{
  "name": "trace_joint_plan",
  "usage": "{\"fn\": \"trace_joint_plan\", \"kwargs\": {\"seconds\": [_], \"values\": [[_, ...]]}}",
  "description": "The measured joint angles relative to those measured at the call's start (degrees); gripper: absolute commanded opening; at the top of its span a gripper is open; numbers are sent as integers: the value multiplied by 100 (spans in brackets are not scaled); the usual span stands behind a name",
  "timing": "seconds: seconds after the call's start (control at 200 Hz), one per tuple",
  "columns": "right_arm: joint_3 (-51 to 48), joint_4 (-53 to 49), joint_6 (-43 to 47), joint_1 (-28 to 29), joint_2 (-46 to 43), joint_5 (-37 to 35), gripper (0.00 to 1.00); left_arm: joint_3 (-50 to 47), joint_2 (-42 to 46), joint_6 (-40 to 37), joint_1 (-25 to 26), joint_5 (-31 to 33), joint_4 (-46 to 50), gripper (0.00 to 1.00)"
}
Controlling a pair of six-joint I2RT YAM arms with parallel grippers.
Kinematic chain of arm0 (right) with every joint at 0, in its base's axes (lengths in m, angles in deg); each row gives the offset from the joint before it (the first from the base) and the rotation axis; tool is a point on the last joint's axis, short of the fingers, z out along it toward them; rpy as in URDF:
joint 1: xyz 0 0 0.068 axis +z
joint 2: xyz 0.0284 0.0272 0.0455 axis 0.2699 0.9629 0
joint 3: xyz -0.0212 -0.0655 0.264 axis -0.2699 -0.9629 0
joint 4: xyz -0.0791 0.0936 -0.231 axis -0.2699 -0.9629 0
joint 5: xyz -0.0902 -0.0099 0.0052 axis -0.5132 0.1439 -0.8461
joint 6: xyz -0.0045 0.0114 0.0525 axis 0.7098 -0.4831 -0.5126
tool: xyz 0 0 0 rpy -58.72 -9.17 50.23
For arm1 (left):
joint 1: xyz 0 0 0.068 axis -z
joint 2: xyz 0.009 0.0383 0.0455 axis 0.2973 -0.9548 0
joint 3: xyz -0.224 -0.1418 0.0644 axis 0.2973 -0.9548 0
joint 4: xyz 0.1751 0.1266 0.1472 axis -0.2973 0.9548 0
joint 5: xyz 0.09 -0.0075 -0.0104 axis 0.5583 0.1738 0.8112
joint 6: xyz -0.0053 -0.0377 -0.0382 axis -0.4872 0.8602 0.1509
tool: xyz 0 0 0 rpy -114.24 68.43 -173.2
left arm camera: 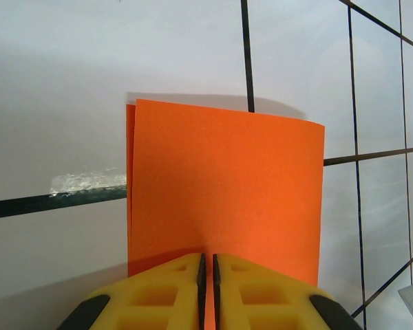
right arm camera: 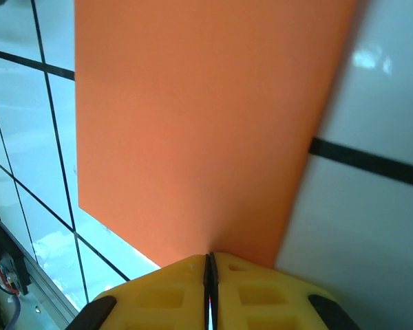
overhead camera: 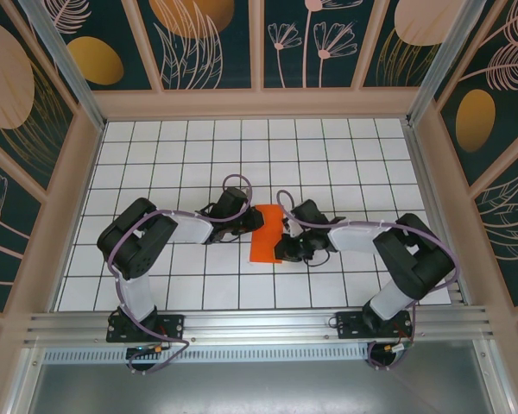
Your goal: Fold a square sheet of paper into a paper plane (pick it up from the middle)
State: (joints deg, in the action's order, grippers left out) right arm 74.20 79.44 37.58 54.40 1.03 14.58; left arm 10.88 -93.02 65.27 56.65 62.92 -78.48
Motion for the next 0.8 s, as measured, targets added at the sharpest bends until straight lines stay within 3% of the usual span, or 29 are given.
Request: {"fn": "trace_joint_plan", "kwargs": {"seconds": [0.25, 0.4, 0.59, 0.801], "values": [[-15, -822, -33, 15, -546, -245, 13, -2, 2, 0, 0, 0, 0, 14], [433, -557, -166, -249, -654, -551, 14, -2, 4, 0, -2, -2, 0, 14], [1150, 127, -188, -507, 151, -719, 13, -9, 9, 0, 0, -2, -2, 14], [1259, 299, -186, -651, 970, -765, 13, -9, 9, -2, 0, -2, -2, 14]]}}
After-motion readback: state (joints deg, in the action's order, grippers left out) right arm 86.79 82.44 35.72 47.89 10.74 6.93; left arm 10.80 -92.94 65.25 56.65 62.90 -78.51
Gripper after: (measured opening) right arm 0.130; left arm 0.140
